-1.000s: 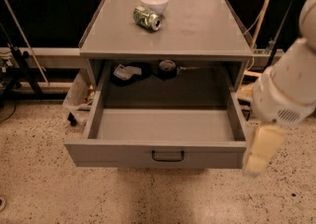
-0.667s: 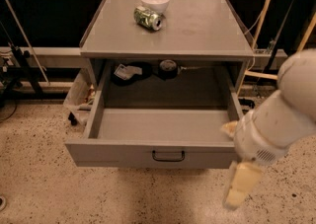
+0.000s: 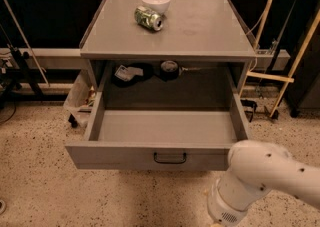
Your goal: Close top drawer
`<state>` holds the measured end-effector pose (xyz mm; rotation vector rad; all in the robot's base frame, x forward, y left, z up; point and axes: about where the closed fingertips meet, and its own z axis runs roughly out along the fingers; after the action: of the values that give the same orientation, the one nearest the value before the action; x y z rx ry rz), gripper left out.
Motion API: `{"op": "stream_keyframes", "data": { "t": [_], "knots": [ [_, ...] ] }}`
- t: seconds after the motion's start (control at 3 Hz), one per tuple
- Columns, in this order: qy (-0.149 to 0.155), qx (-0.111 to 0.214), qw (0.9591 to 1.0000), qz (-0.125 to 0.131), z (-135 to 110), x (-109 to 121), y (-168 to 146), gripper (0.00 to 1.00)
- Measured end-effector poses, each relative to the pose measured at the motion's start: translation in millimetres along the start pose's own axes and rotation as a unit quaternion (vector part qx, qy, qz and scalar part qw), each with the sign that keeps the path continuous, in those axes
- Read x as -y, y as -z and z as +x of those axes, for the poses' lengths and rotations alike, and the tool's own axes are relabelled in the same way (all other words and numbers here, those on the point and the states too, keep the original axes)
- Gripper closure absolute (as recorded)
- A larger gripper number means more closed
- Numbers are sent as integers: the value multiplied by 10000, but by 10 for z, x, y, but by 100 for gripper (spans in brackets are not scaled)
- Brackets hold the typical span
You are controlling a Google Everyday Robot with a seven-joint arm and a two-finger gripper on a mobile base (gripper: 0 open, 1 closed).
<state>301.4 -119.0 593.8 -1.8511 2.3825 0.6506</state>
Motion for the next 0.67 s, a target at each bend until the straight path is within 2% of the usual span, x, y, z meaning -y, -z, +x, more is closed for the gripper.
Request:
{"op": "stream_keyframes", "data": {
  "t": [0.33, 0.67],
  "knots": [
    [-296, -290, 9991, -93, 188, 305, -543, 0],
    [-707, -532, 9944, 584, 278, 1000, -337, 0]
  ]
}}
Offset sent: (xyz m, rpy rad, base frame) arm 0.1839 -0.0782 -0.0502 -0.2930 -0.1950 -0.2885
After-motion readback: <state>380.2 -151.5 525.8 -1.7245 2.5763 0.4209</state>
